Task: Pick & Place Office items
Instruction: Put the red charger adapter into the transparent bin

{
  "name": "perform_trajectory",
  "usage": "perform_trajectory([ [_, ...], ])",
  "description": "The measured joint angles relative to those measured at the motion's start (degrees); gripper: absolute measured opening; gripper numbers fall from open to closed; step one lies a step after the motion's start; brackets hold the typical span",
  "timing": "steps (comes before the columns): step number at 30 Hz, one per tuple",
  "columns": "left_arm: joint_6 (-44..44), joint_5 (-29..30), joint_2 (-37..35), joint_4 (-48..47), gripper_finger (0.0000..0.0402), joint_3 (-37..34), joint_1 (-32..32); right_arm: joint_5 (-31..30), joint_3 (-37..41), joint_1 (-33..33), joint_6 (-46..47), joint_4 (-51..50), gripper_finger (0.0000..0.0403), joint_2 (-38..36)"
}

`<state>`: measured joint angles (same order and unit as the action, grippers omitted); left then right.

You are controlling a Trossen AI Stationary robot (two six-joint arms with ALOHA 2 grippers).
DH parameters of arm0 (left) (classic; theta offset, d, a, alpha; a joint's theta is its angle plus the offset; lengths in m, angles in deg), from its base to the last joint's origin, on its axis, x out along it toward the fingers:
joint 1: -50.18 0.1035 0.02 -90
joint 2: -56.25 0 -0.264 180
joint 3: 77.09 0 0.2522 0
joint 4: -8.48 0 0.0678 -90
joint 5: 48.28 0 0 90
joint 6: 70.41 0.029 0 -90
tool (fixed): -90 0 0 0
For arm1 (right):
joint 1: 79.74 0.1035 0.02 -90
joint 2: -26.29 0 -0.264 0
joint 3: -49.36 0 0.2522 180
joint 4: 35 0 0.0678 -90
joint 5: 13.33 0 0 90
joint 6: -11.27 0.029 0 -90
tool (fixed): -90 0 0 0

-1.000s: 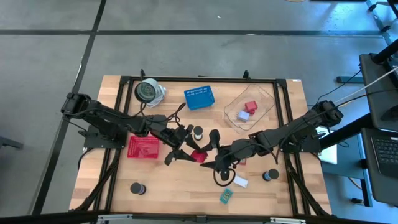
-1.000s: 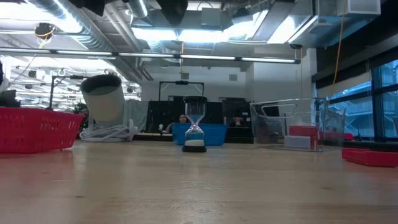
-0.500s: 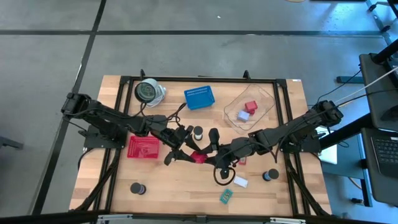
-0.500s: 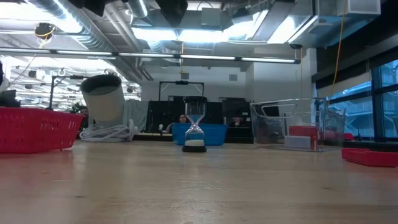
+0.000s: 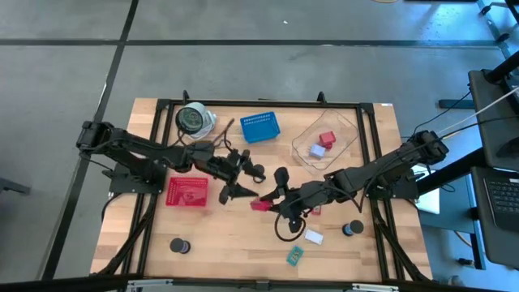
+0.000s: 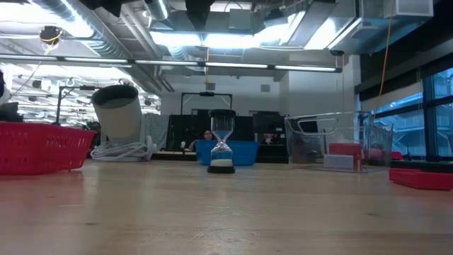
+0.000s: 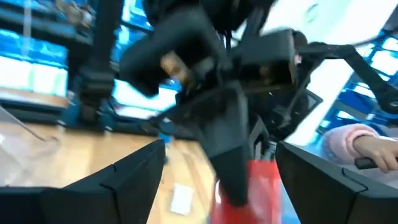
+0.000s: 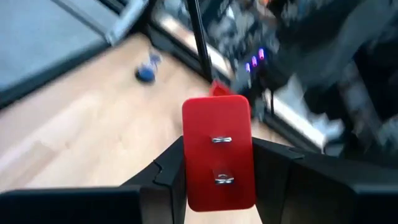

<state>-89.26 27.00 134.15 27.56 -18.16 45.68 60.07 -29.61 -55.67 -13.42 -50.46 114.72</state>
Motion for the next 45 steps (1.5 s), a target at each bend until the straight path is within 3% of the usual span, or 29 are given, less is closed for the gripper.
perform_trajectory([
  [9, 2.55, 0.6, -8.73, -9.81, 0.0303, 0.01, 6.07, -11.58, 0.0, -1.59, 25.17, -25.68, 0.0123, -10.07],
  [14, 2.02, 3.29, -10.83, -15.82, 0.0301, 0.04, 6.94, -28.11, -0.02, -6.72, 49.16, -43.15, 0.0123, -15.34],
  [17, 2.04, 3.26, -11.01, -18.13, 0.0301, 0.04, 6.89, -28.85, -0.04, -11.97, 63.55, -55.53, 0.0123, -16.36],
  [20, 1.68, 3.21, -11.06, -19.4, 0.03, 0.04, 6.49, -26.57, 1.04, -17.73, 71.66, -64.33, 0.0124, -16.3],
  [24, 1.62, 3.17, -11.06, -19.46, 0.03, 0.04, 5.16, -18.25, 6.08, -25.39, 71.59, -61.79, 0.0125, -16.12],
  [30, 1.54, 3.09, -11.03, -19.47, 0.03, 0.04, 2.58, -6.84, 15.07, -33.43, 66.54, -48.85, 0.0125, -15.92],
  [37, 1.43, 3.03, -11.03, -19.45, 0.03, 0.04, 0.66, -0.89, 19.71, -38.27, 63.45, -42.28, 0.0127, -15.92],
  [45, 0.08, 3.04, -11.03, -19.43, 0.03, 0.04, 0.68, -0.68, 21.18, -40.62, 61.08, -38.37, 0.0158, -15.92],
])
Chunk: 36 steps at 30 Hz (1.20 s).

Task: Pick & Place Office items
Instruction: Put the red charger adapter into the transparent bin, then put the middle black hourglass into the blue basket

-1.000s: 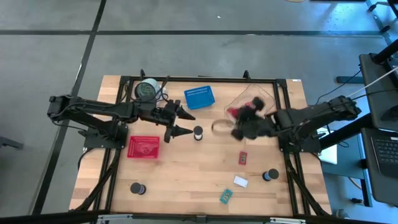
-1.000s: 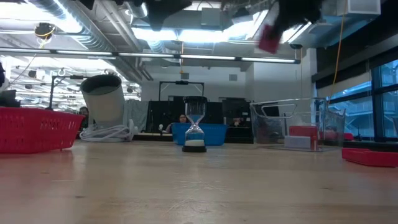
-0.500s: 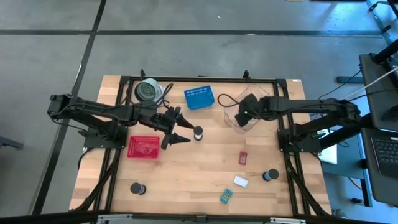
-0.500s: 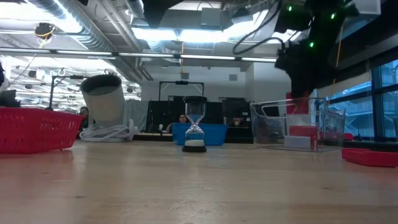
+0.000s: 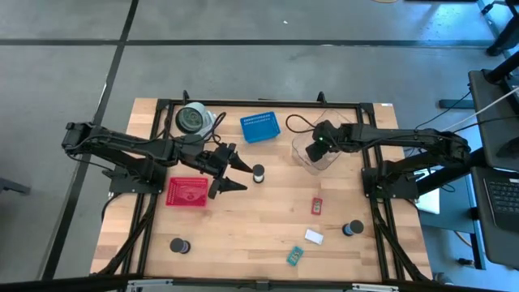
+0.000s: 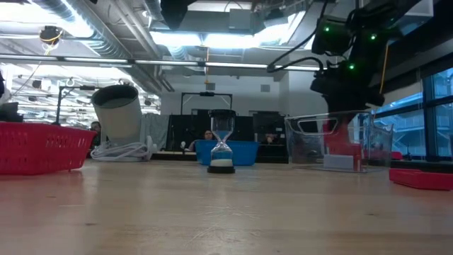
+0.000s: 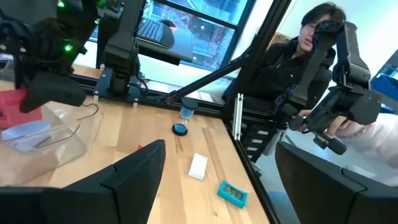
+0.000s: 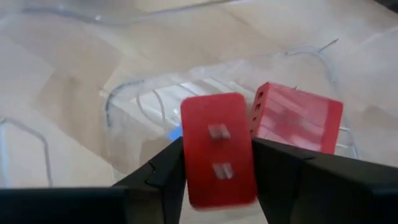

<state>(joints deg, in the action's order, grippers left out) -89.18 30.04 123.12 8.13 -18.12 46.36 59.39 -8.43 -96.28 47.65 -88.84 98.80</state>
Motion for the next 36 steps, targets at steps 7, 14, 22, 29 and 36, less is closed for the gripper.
perform_trajectory([
  [7, -0.17, 0.0, 0.0, 0.0, 0.03, 0.0, 0.0, 0.18, 0.0, -1.37, -1.08, 0.88, 0.0163, -0.02],
  [14, -1.52, -0.12, -1.83, -4.52, 0.03, 0.0, 0.0, 1.79, -0.98, -1.39, -3.75, 0.27, 0.0179, -0.12],
  [22, -6.6, -4.53, -4.68, -26.74, 0.03, -0.02, -1.81, 2.58, -13.45, -0.45, -8.45, -9.18, 0.0215, -0.59],
  [29, -11.99, -4.11, -4.3, -37.24, 0.03, -0.04, -9.47, -2.84, -25.71, 3.29, -10.53, -13.66, 0.0219, -0.66],
  [36, 4.11, 23.56, -0.98, -34.15, 0.03, -0.04, -14.19, -5.19, -26.77, 12.34, -13.9, -6.09, 0.022, -0.68],
])
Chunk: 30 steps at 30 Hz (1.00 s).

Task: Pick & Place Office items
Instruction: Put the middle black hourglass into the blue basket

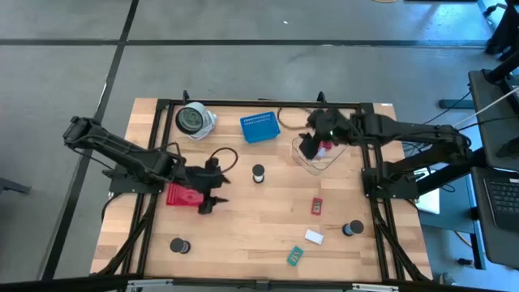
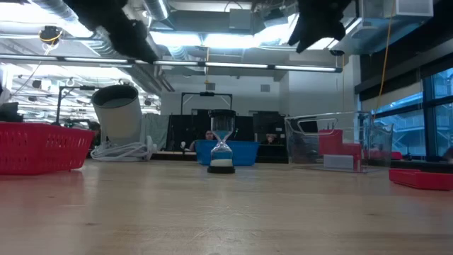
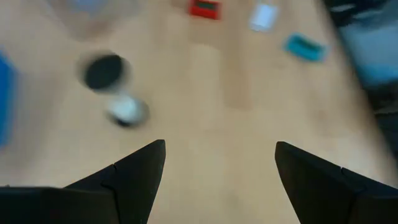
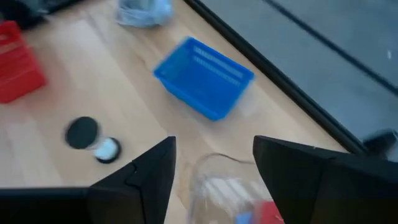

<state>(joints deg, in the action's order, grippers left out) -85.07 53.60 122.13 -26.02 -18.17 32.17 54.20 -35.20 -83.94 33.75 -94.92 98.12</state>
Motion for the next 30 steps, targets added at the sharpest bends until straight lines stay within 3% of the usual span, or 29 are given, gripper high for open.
perform_trajectory([
  [4, 7.81, 11.04, 3.74, 5.31, 0.03, 0.0, -0.8, -5.83, 1.73, 5.51, 2.32, 0.05, 0.022, 0.09],
  [7, 13.04, 13.2, 7.22, 13.09, 0.03, 0.0, 0.19, -8.23, 2.26, 9.27, 5.55, -0.46, 0.022, 0.07],
  [12, 18.38, 7.5, 13.79, 22.36, 0.0304, 0.0, 2.87, -8.42, 2.36, 13.97, 8.51, -0.56, 0.022, 0.07],
  [17, 21.42, 8.14, 16.96, 27.64, 0.031, -0.04, 6.51, -8.21, 2.36, 16.35, 10.01, -0.65, 0.022, 0.07],
  [21, 20.18, 6.43, 17.05, 30.0, 0.031, -0.04, 10.71, -8.2, 2.36, 17.1, 10.1, -0.84, 0.022, 0.07],
  [25, 16.45, -1.7, 18.14, 31.15, 0.031, -0.04, 15.28, -8.41, 2.36, 17.22, 10.08, -0.84, 0.022, 0.07],
  [30, 15.08, -2.71, 23.17, 36.5, 0.031, 0.0, 17.65, -8.62, 2.36, 17.22, 9.96, -0.84, 0.022, 0.07],
])
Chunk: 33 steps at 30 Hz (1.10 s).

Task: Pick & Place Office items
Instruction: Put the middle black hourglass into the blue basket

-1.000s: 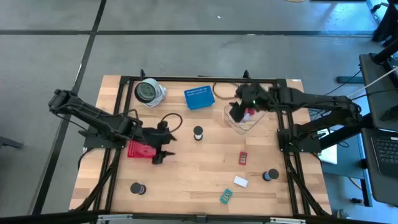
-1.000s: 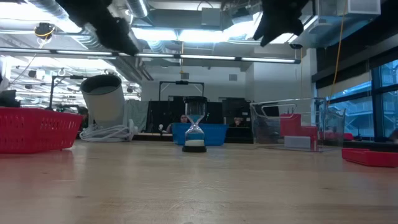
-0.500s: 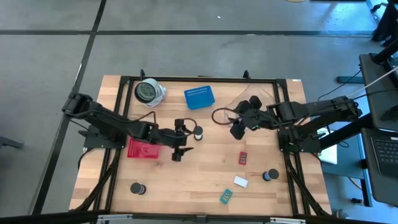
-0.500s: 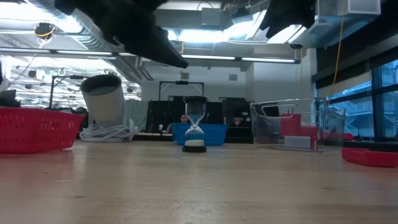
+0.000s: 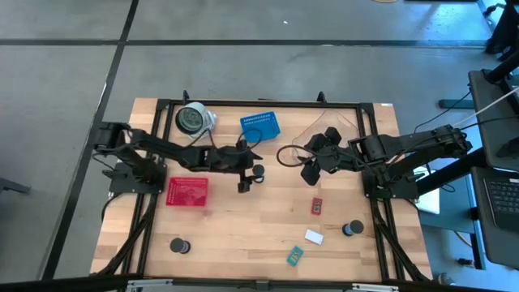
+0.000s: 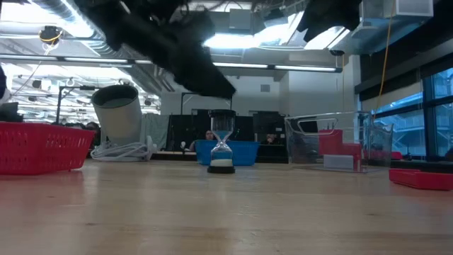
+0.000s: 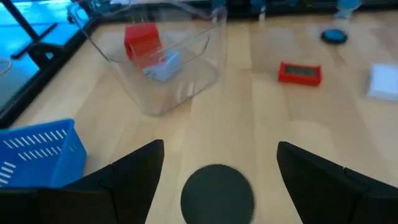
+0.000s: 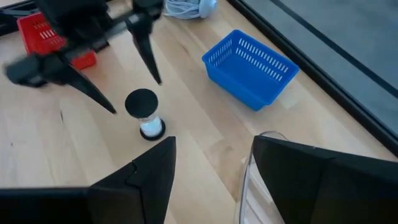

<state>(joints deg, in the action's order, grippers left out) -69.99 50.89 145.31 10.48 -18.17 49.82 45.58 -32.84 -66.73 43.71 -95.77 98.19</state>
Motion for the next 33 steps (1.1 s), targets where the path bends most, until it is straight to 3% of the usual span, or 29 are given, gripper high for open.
perform_trajectory([
  [12, 2.79, 3.69, 4.78, 3.84, 0.031, -0.04, 0.26, 0.45, 0.0, 0.01, -0.79, -0.37, 0.022, 0.0],
  [24, -0.6, -0.57, 4.76, -0.58, 0.0309, -0.04, 0.49, 0.46, 0.0, 0.02, -1.33, -0.32, 0.022, 0.0],
  [33, -3.72, -3.65, 4.76, -2.02, 0.0236, -0.04, 2.12, 0.46, 0.0, 0.0, -1.15, -0.17, 0.022, 0.0],
])
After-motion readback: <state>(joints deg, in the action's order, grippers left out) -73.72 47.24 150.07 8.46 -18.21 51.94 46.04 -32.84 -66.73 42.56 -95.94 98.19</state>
